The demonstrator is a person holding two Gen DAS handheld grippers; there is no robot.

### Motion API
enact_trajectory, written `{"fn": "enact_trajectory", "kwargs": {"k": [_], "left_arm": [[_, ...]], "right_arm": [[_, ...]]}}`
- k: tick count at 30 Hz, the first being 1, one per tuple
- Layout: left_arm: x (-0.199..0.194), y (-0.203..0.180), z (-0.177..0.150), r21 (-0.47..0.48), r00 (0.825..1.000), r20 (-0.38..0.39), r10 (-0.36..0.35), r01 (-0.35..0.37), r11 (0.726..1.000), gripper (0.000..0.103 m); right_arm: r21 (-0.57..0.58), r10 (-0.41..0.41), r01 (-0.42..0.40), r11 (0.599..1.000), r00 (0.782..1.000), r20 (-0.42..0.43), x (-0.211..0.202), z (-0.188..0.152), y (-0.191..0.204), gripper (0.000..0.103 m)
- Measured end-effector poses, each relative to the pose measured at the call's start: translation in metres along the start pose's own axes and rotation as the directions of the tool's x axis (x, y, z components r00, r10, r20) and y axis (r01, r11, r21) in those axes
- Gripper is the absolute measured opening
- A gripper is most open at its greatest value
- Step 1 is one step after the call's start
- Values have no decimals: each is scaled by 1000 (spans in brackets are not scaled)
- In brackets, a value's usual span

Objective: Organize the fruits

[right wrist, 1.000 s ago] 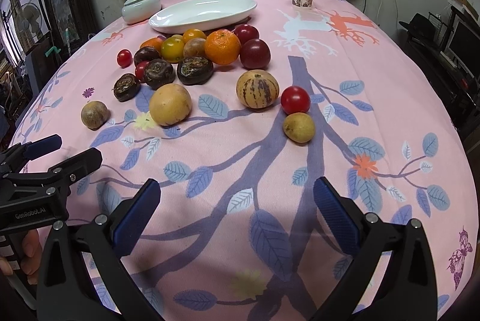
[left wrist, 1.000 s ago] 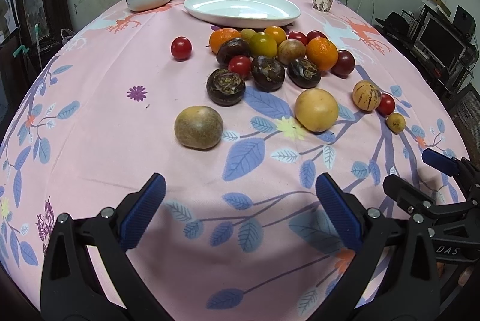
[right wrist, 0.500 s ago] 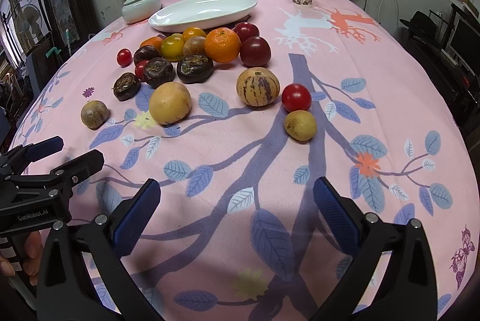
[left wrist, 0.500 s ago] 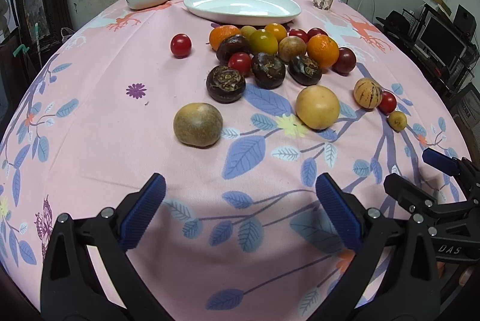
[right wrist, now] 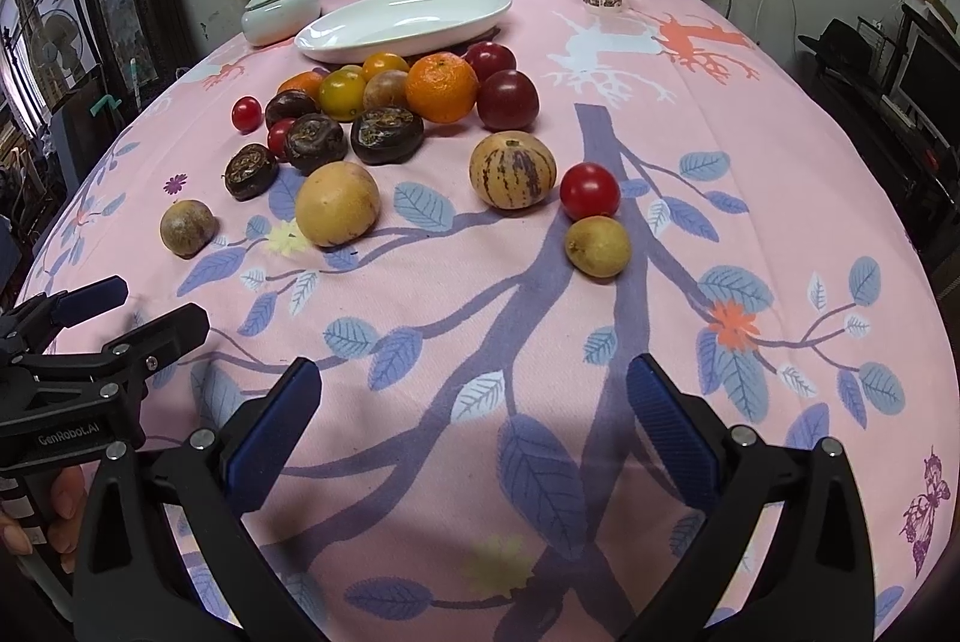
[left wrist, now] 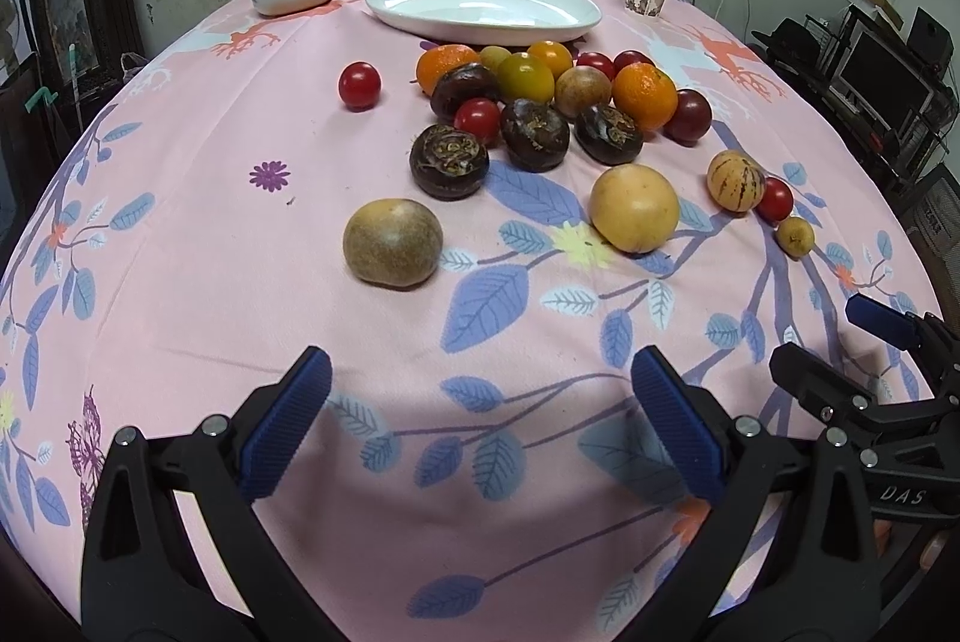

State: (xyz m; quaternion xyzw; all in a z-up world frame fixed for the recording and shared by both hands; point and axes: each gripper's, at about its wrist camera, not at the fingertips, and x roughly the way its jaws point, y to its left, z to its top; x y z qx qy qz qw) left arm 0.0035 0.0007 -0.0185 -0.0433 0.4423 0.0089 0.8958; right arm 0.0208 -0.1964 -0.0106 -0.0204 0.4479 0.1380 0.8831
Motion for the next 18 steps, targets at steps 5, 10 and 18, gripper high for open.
{"fn": "enact_trajectory", "kwargs": {"k": [5,10,18], "left_arm": [[0,0,0,5,1000,-3,1,-1,1000,101],[-6,4,8,33,1000,13,13,-13,999,101],[-1,20,32,39,997,-59,-48,50,998,101]], "right_arm": [[0,0,0,1000,1000,0,0,0,0,102],[-19,-11,11,1000,1000,5,-4,5,-2,102],[-47,-18,19,999,1000,21,-11,21,-14,102]]}}
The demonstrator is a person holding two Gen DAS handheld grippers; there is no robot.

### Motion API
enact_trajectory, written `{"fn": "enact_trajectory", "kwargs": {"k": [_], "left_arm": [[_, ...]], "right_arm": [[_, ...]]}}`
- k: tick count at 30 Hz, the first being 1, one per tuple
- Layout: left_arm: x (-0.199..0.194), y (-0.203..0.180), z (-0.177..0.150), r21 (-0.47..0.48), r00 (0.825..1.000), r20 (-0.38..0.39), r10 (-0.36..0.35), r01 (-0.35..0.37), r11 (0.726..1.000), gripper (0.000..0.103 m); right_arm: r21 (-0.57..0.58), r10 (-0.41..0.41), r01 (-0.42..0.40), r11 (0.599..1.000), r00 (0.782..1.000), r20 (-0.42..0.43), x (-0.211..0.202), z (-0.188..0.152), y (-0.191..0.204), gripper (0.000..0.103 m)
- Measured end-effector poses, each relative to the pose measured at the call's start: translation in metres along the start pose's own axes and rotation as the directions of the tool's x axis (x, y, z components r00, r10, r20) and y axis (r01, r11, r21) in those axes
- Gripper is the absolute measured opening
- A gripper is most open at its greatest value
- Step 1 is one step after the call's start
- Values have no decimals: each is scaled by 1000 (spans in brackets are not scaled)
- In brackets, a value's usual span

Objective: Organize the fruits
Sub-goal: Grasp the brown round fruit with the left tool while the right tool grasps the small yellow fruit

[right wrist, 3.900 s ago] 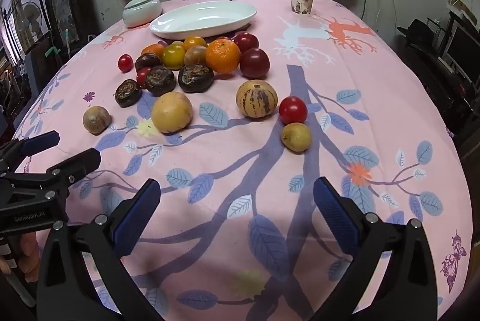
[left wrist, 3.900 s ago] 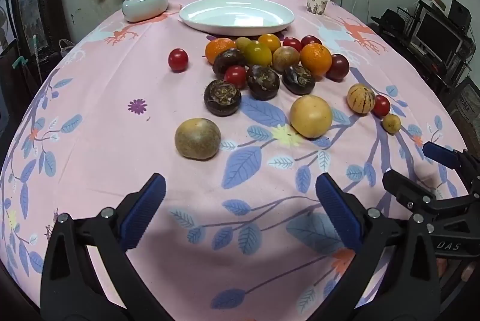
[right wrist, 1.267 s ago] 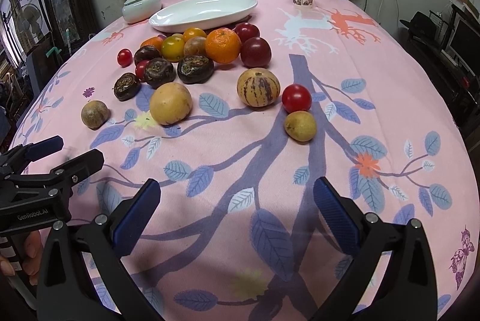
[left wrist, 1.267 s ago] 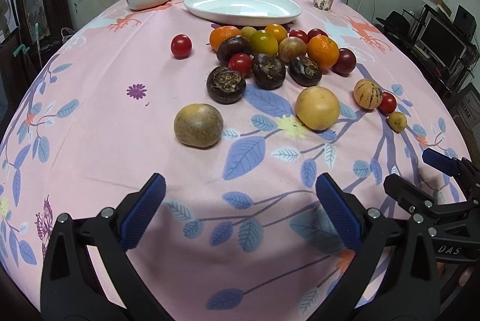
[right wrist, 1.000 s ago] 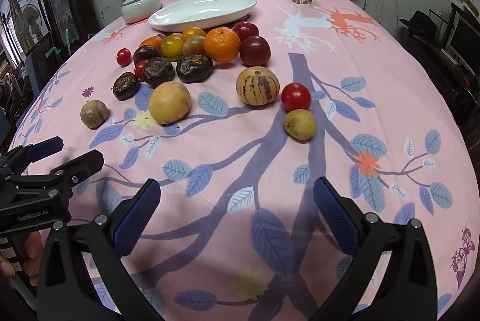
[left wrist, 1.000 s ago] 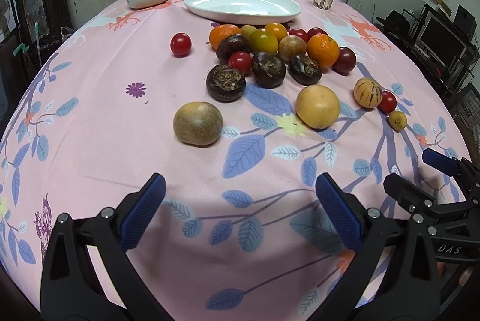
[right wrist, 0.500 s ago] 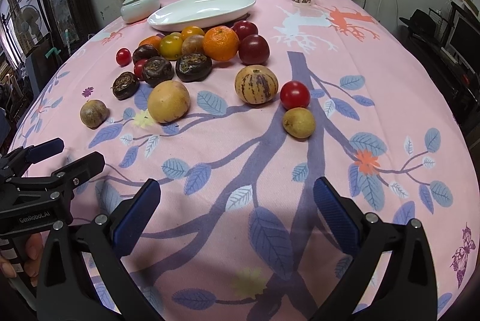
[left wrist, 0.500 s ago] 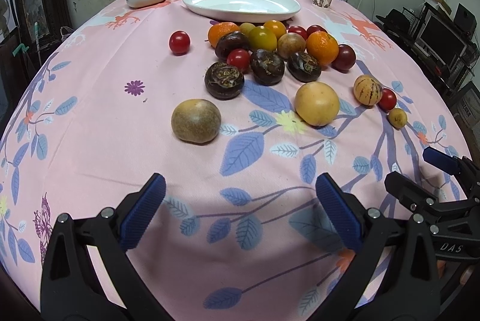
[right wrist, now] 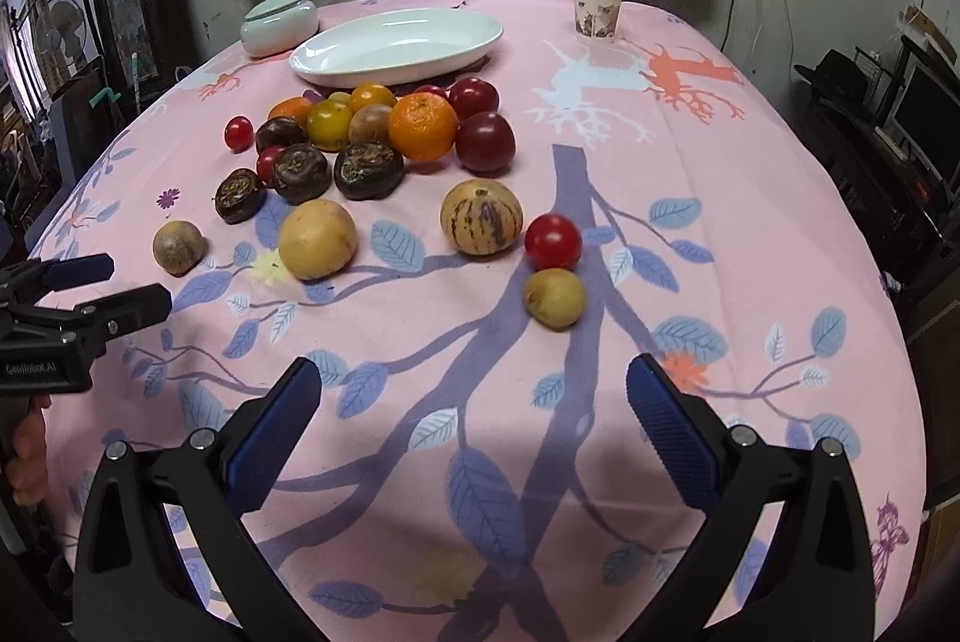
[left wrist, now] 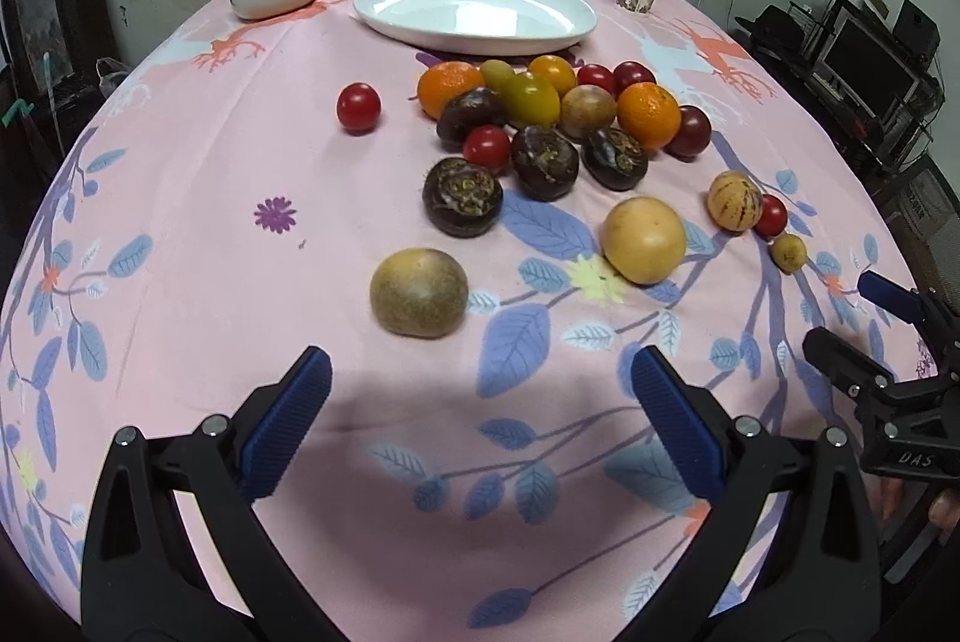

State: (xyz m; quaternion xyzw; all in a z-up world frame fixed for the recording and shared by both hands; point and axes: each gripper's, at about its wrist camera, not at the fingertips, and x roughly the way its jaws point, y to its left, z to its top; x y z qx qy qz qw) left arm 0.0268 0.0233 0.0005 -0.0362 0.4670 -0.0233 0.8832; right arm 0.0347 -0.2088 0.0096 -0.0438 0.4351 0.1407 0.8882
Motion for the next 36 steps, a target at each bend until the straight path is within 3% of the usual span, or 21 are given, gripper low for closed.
{"fn": "enact_trajectory", "kwargs": {"k": [6,11,14,18,19,24,26,29,31,36], "left_arm": [[19,5,9,13,999,-35,-27,28,1000,101],[32,14,10,4,998,-54,-27,27,1000,95],[39,20,12,-6,997,-76,-22,22,1000,80],[39,23,14,-1,999,-41,25,-25,1000,44],[39,24,14,2,999,-34,23,-23,1000,42],[37,22,15,21,998,3,57,-57,998,41],[38,20,15,32,999,0,41,-41,999,41],[39,20,14,29,1000,-1,30,-30,999,41],[39,23,13,13,1000,1,16,-16,1000,41],[39,21,12,16,1000,7,18,-18,1000,41]], "right_arm": [[-74,-10,10,997,1000,-2,-1,14,-2,102],[-22,43,-42,999,999,23,0,19,-17,102],[1,95,-96,995,994,55,-3,21,-23,102],[-9,75,-75,997,997,32,5,23,-25,102],[-8,70,-70,998,997,19,9,22,-26,102],[-43,11,-13,999,999,-40,22,17,-29,102],[-51,-30,27,998,998,-56,28,18,-33,102],[-45,-4,1,999,998,-67,34,23,-37,100],[-52,10,-13,999,998,-69,38,28,-36,89],[-51,-21,14,999,991,-130,52,30,-33,48]]}}
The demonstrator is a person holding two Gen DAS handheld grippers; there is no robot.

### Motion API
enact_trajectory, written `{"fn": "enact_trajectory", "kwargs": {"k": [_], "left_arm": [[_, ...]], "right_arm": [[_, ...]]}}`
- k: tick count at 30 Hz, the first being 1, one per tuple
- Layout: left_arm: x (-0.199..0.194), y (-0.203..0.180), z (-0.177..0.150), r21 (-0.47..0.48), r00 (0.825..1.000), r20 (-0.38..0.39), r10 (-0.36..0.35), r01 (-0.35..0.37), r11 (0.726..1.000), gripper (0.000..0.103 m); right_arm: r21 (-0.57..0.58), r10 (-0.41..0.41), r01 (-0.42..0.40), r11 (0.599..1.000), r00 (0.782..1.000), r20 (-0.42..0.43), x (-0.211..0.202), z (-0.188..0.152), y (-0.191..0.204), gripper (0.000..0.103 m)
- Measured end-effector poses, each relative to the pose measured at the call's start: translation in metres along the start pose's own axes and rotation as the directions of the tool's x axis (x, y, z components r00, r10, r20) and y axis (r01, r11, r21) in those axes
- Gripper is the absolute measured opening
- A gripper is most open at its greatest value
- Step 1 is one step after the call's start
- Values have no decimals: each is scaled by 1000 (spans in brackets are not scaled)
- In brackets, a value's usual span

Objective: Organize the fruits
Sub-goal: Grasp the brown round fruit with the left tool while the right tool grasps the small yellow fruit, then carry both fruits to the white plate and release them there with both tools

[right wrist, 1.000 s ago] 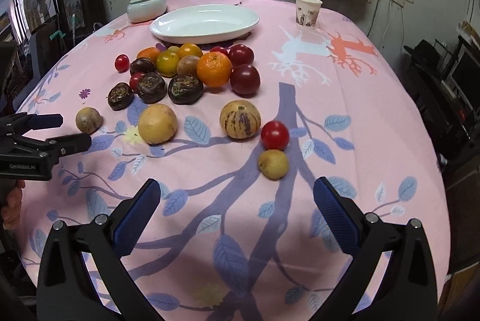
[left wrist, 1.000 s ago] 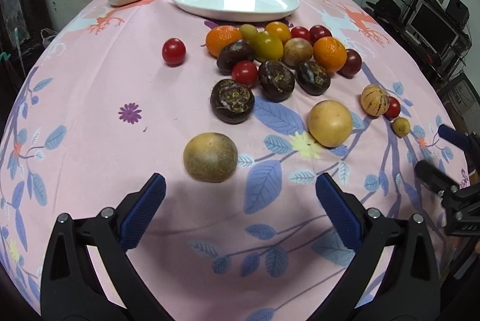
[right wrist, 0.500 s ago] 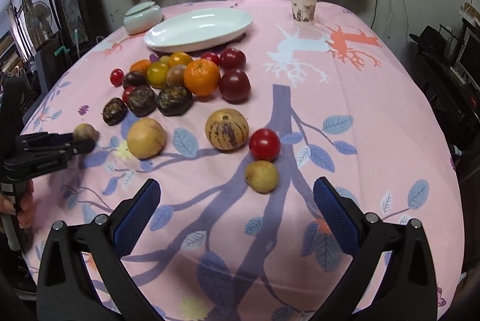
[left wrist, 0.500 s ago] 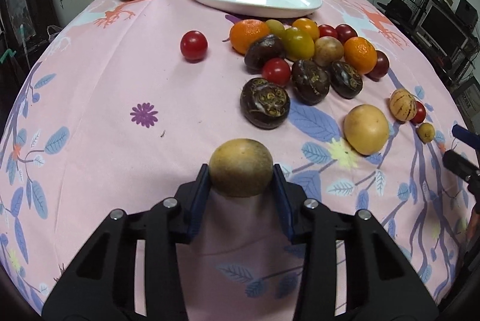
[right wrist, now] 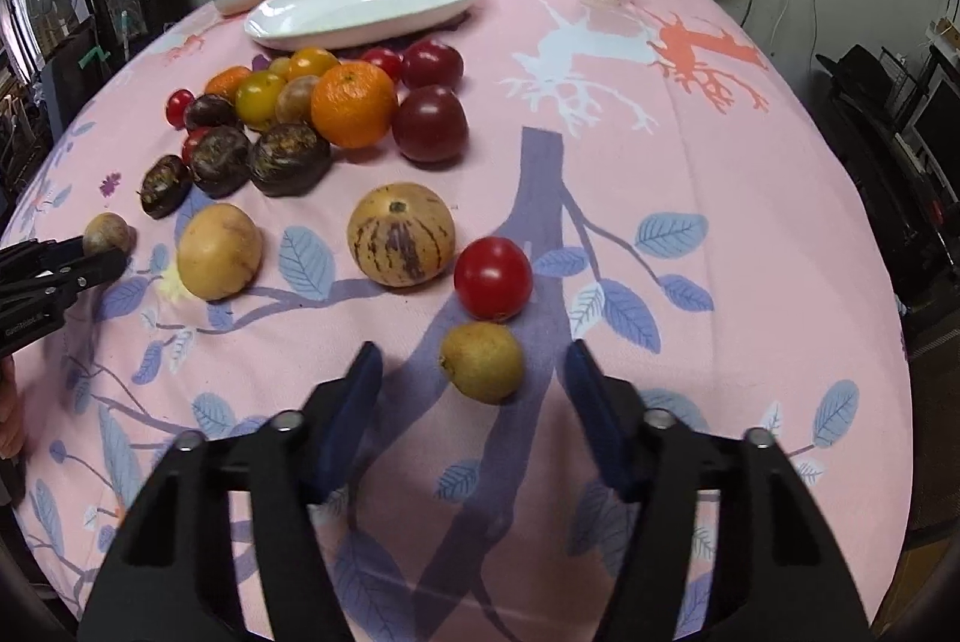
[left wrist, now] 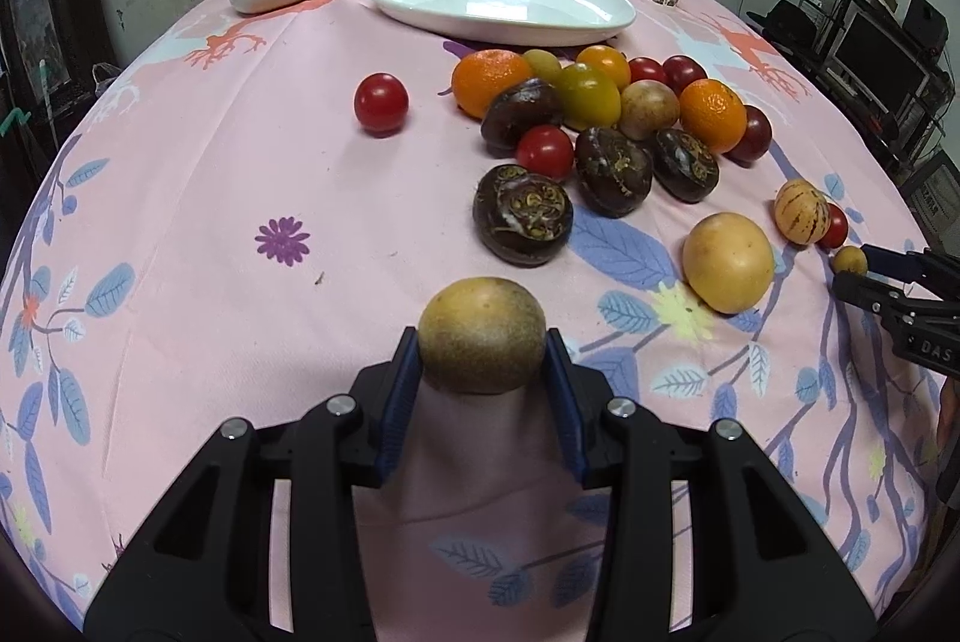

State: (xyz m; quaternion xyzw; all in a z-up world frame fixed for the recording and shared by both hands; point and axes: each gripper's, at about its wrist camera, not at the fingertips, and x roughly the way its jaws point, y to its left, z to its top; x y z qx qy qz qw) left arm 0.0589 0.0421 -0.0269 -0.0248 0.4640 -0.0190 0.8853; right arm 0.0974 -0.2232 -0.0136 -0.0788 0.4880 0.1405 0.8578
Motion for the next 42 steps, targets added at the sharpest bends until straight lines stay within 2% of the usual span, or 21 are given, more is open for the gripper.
{"fn": "enact_trajectory", "kwargs": {"k": [2,10,16,18,25,32,37,40,42], "left_arm": [[0,0,0,-1,1000,1,-1,1,1000,41],[-2,2,-1,-13,1000,7,-11,11,1000,41],[-1,1,-2,-7,1000,5,-2,2,1000,41],[-1,0,-2,-5,1000,7,2,-2,1000,41],[-3,-1,-2,1,1000,18,8,-8,1000,41],[-27,1,6,18,998,65,1,-3,1000,41],[-44,-3,47,101,994,107,20,-31,994,41],[-37,-3,90,109,990,140,14,-29,994,41],[-19,-2,124,93,990,140,12,-25,995,41]], "right_arm": [[10,20,-20,1000,1000,-15,4,-2,-1,44],[38,82,-84,996,996,41,-1,-3,-5,36],[-16,37,-36,999,999,34,1,-2,-2,35],[-25,37,-36,999,998,41,3,-4,-2,28],[-40,57,-54,998,996,68,-3,-5,-3,27],[-76,78,-69,995,989,129,-34,2,2,27],[-166,123,-90,982,971,206,-65,41,14,28],[-225,139,-83,971,959,246,-65,82,25,27],[-249,163,-99,963,954,252,-52,116,31,27]]}}
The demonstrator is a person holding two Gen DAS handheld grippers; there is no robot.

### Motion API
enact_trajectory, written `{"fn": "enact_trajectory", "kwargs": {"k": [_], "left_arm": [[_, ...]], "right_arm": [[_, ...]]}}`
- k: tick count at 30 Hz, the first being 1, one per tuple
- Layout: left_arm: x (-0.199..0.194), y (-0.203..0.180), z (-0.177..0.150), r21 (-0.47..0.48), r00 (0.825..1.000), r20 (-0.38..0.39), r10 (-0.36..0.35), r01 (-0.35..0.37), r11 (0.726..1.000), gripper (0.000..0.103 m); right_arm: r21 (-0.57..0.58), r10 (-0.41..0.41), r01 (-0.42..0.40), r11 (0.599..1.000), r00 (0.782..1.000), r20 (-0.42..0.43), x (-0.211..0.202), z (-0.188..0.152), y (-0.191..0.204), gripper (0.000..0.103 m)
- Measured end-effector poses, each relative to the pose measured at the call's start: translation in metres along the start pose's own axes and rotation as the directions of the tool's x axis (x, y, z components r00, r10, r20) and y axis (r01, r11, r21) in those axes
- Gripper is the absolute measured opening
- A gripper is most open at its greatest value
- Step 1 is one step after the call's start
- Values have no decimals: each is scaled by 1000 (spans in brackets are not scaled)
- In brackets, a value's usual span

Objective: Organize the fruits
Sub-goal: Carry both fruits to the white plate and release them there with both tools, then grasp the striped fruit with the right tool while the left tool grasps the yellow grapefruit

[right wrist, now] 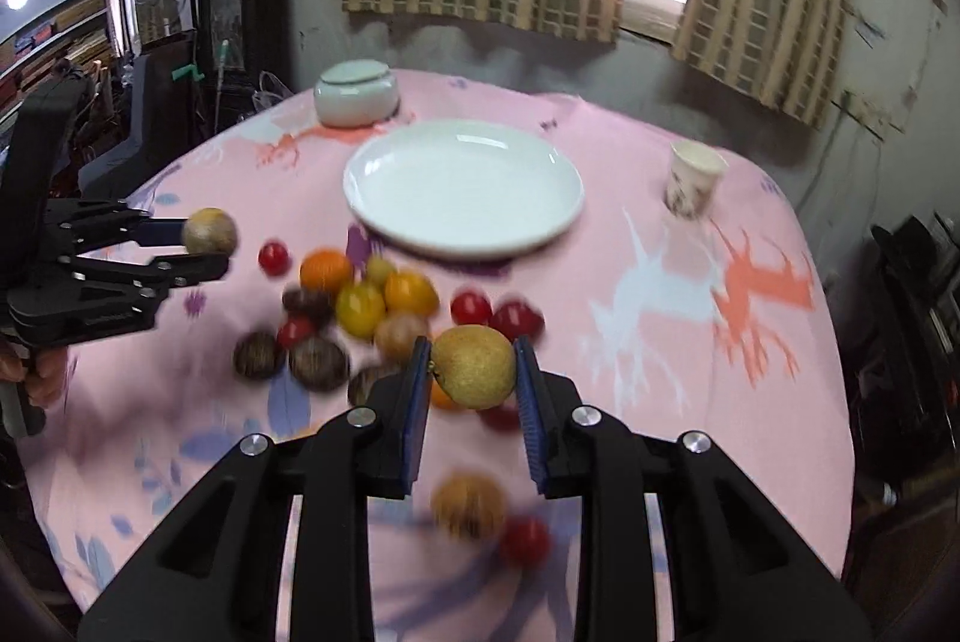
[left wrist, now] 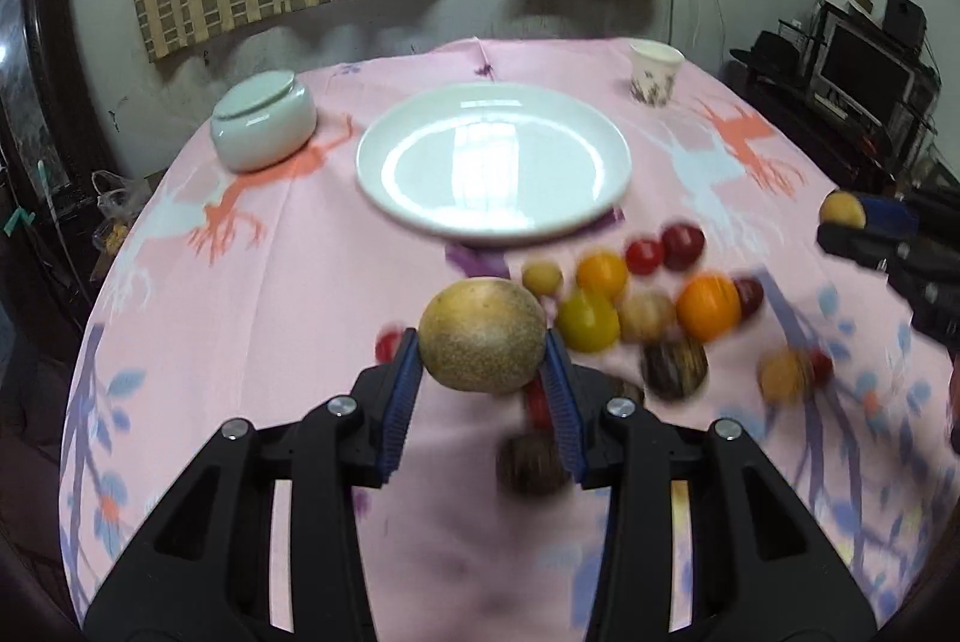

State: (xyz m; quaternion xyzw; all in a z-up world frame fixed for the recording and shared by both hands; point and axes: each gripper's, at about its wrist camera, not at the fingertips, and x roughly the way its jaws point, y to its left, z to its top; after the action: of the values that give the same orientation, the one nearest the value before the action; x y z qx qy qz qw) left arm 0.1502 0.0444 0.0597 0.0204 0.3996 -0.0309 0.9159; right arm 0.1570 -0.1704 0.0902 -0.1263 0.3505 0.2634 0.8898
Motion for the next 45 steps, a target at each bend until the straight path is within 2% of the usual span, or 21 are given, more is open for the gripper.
{"fn": "enact_trajectory", "kwargs": {"k": [3,7,10,14,15,17,18,19,21,23,25,28,31,34,36,38,43,45], "left_arm": [[47,7,43,-39,999,-49,4,-6,999,41],[116,19,80,-75,992,-118,36,-45,996,41],[155,25,92,-73,983,-172,66,-79,994,41],[174,39,98,-99,979,-181,92,-111,989,42],[171,42,97,-108,981,-173,86,-106,988,42],[158,47,96,-118,988,-131,80,-96,988,54],[149,47,96,-113,990,-104,93,-105,988,70],[140,47,95,-106,991,-78,113,-121,987,78],[116,47,92,-104,994,-34,105,-109,989,81],[93,45,86,-97,997,-11,75,-76,992,84],[68,41,75,-87,998,21,60,-58,995,92],[35,38,53,-77,996,68,61,-55,995,94],[13,32,27,-85,996,71,61,-55,995,94],[4,25,2,-99,999,50,-1,6,995,94],[2,17,-14,-86,999,32,-37,40,996,95],[0,8,-29,-65,998,17,-54,55,996,96],[2,-8,-56,-41,995,10,-96,96,995,97],[5,-10,-64,-32,994,15,-108,109,994,97]], "right_arm": [[-43,-5,5,999,1000,-11,51,40,-6,27],[-75,-30,21,997,993,-116,133,80,-11,27],[-81,-45,28,996,975,-215,190,97,-20,27],[-83,-35,17,996,973,-229,224,107,-31,28],[-96,-43,23,995,977,-209,223,108,-31,29],[-112,-82,66,992,985,-153,213,109,-35,33],[-100,-77,63,993,987,-141,206,107,-38,42],[-87,-68,56,995,989,-135,200,105,-41,45],[-46,-56,51,998,992,-109,180,100,-48,55],[-1,-14,14,1000,996,-87,155,93,-52,55],[22,10,-8,1000,997,-74,130,82,-51,55],[12,21,-20,1000,999,-45,94,59,-41,57],[41,57,-57,998,998,-20,58,28,-34,61],[61,60,-58,996,998,-21,32,-1,-27,73],[47,38,-37,998,999,-18,15,-21,-22,91],[44,25,-25,999,1000,-5,3,-36,-21,98],[59,25,-24,998,1000,-10,-16,-68,-24,98],[59,41,-38,998,998,-38,-16,-81,-23,98]]}}
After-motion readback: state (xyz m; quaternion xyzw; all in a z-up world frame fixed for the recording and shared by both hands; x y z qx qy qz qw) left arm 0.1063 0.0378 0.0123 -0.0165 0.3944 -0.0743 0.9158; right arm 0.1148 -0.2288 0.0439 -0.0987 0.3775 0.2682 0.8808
